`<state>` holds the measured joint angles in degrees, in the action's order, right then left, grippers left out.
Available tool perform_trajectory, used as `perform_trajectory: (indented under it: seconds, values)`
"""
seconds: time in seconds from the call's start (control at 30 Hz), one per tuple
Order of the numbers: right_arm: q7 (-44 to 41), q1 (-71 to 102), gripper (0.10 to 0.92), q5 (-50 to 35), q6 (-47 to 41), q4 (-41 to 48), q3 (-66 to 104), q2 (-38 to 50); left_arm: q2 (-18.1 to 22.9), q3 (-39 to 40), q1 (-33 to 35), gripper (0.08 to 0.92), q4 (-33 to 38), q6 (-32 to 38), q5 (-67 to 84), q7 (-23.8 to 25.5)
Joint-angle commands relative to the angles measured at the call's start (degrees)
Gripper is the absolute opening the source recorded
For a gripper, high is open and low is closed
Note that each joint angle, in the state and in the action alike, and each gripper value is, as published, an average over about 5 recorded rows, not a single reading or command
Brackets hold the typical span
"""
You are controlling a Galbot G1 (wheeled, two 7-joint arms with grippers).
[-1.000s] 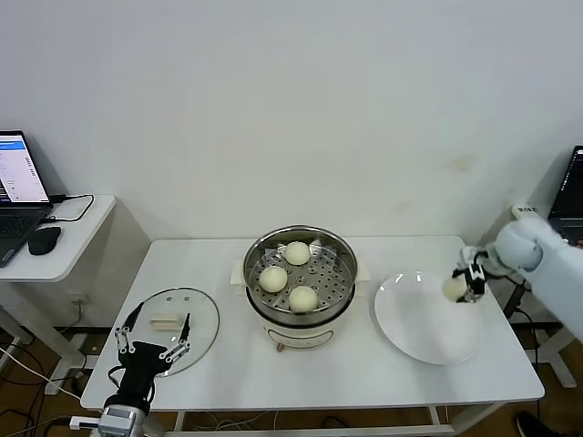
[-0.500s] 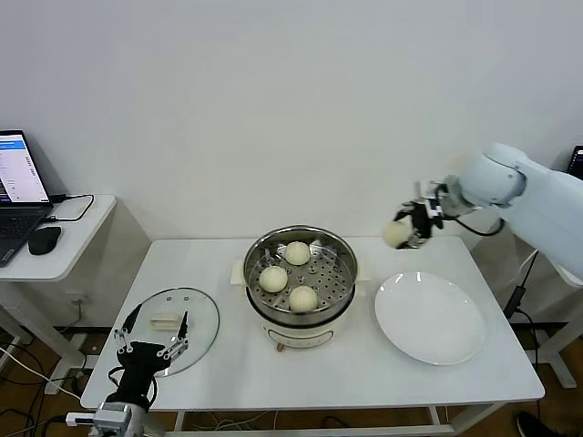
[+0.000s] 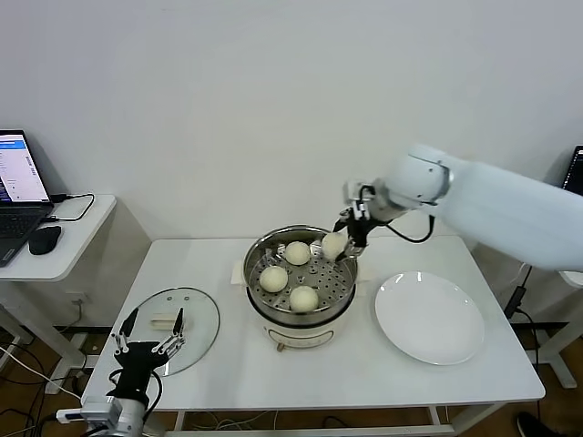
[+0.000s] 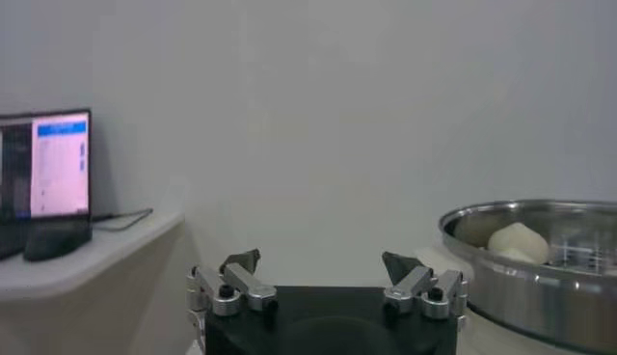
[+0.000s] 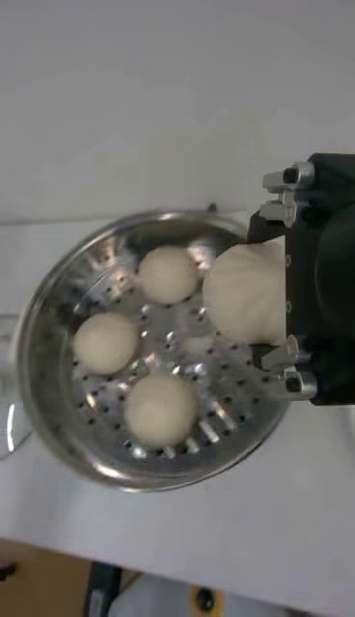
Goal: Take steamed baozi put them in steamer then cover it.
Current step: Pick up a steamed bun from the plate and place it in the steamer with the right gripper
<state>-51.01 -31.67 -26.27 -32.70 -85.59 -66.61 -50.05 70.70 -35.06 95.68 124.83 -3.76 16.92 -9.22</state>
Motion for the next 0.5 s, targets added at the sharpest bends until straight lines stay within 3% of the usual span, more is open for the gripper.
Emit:
perform_trajectory:
  seconds: [0.03,0.5]
  values:
    - [2.2,5.3,0.645,0.9,-3.3,3.7,-2.7,-6.6,0.0,0.0,-0.2,0.823,-0.6,-0.4,3.6,-0.2]
    - [1.4,11.2,0.645,8.9,-0.4,11.4,1.1,-8.0,-0.1,-0.3,-0.1,0.823,-0.7,0.0,2.1,0.1]
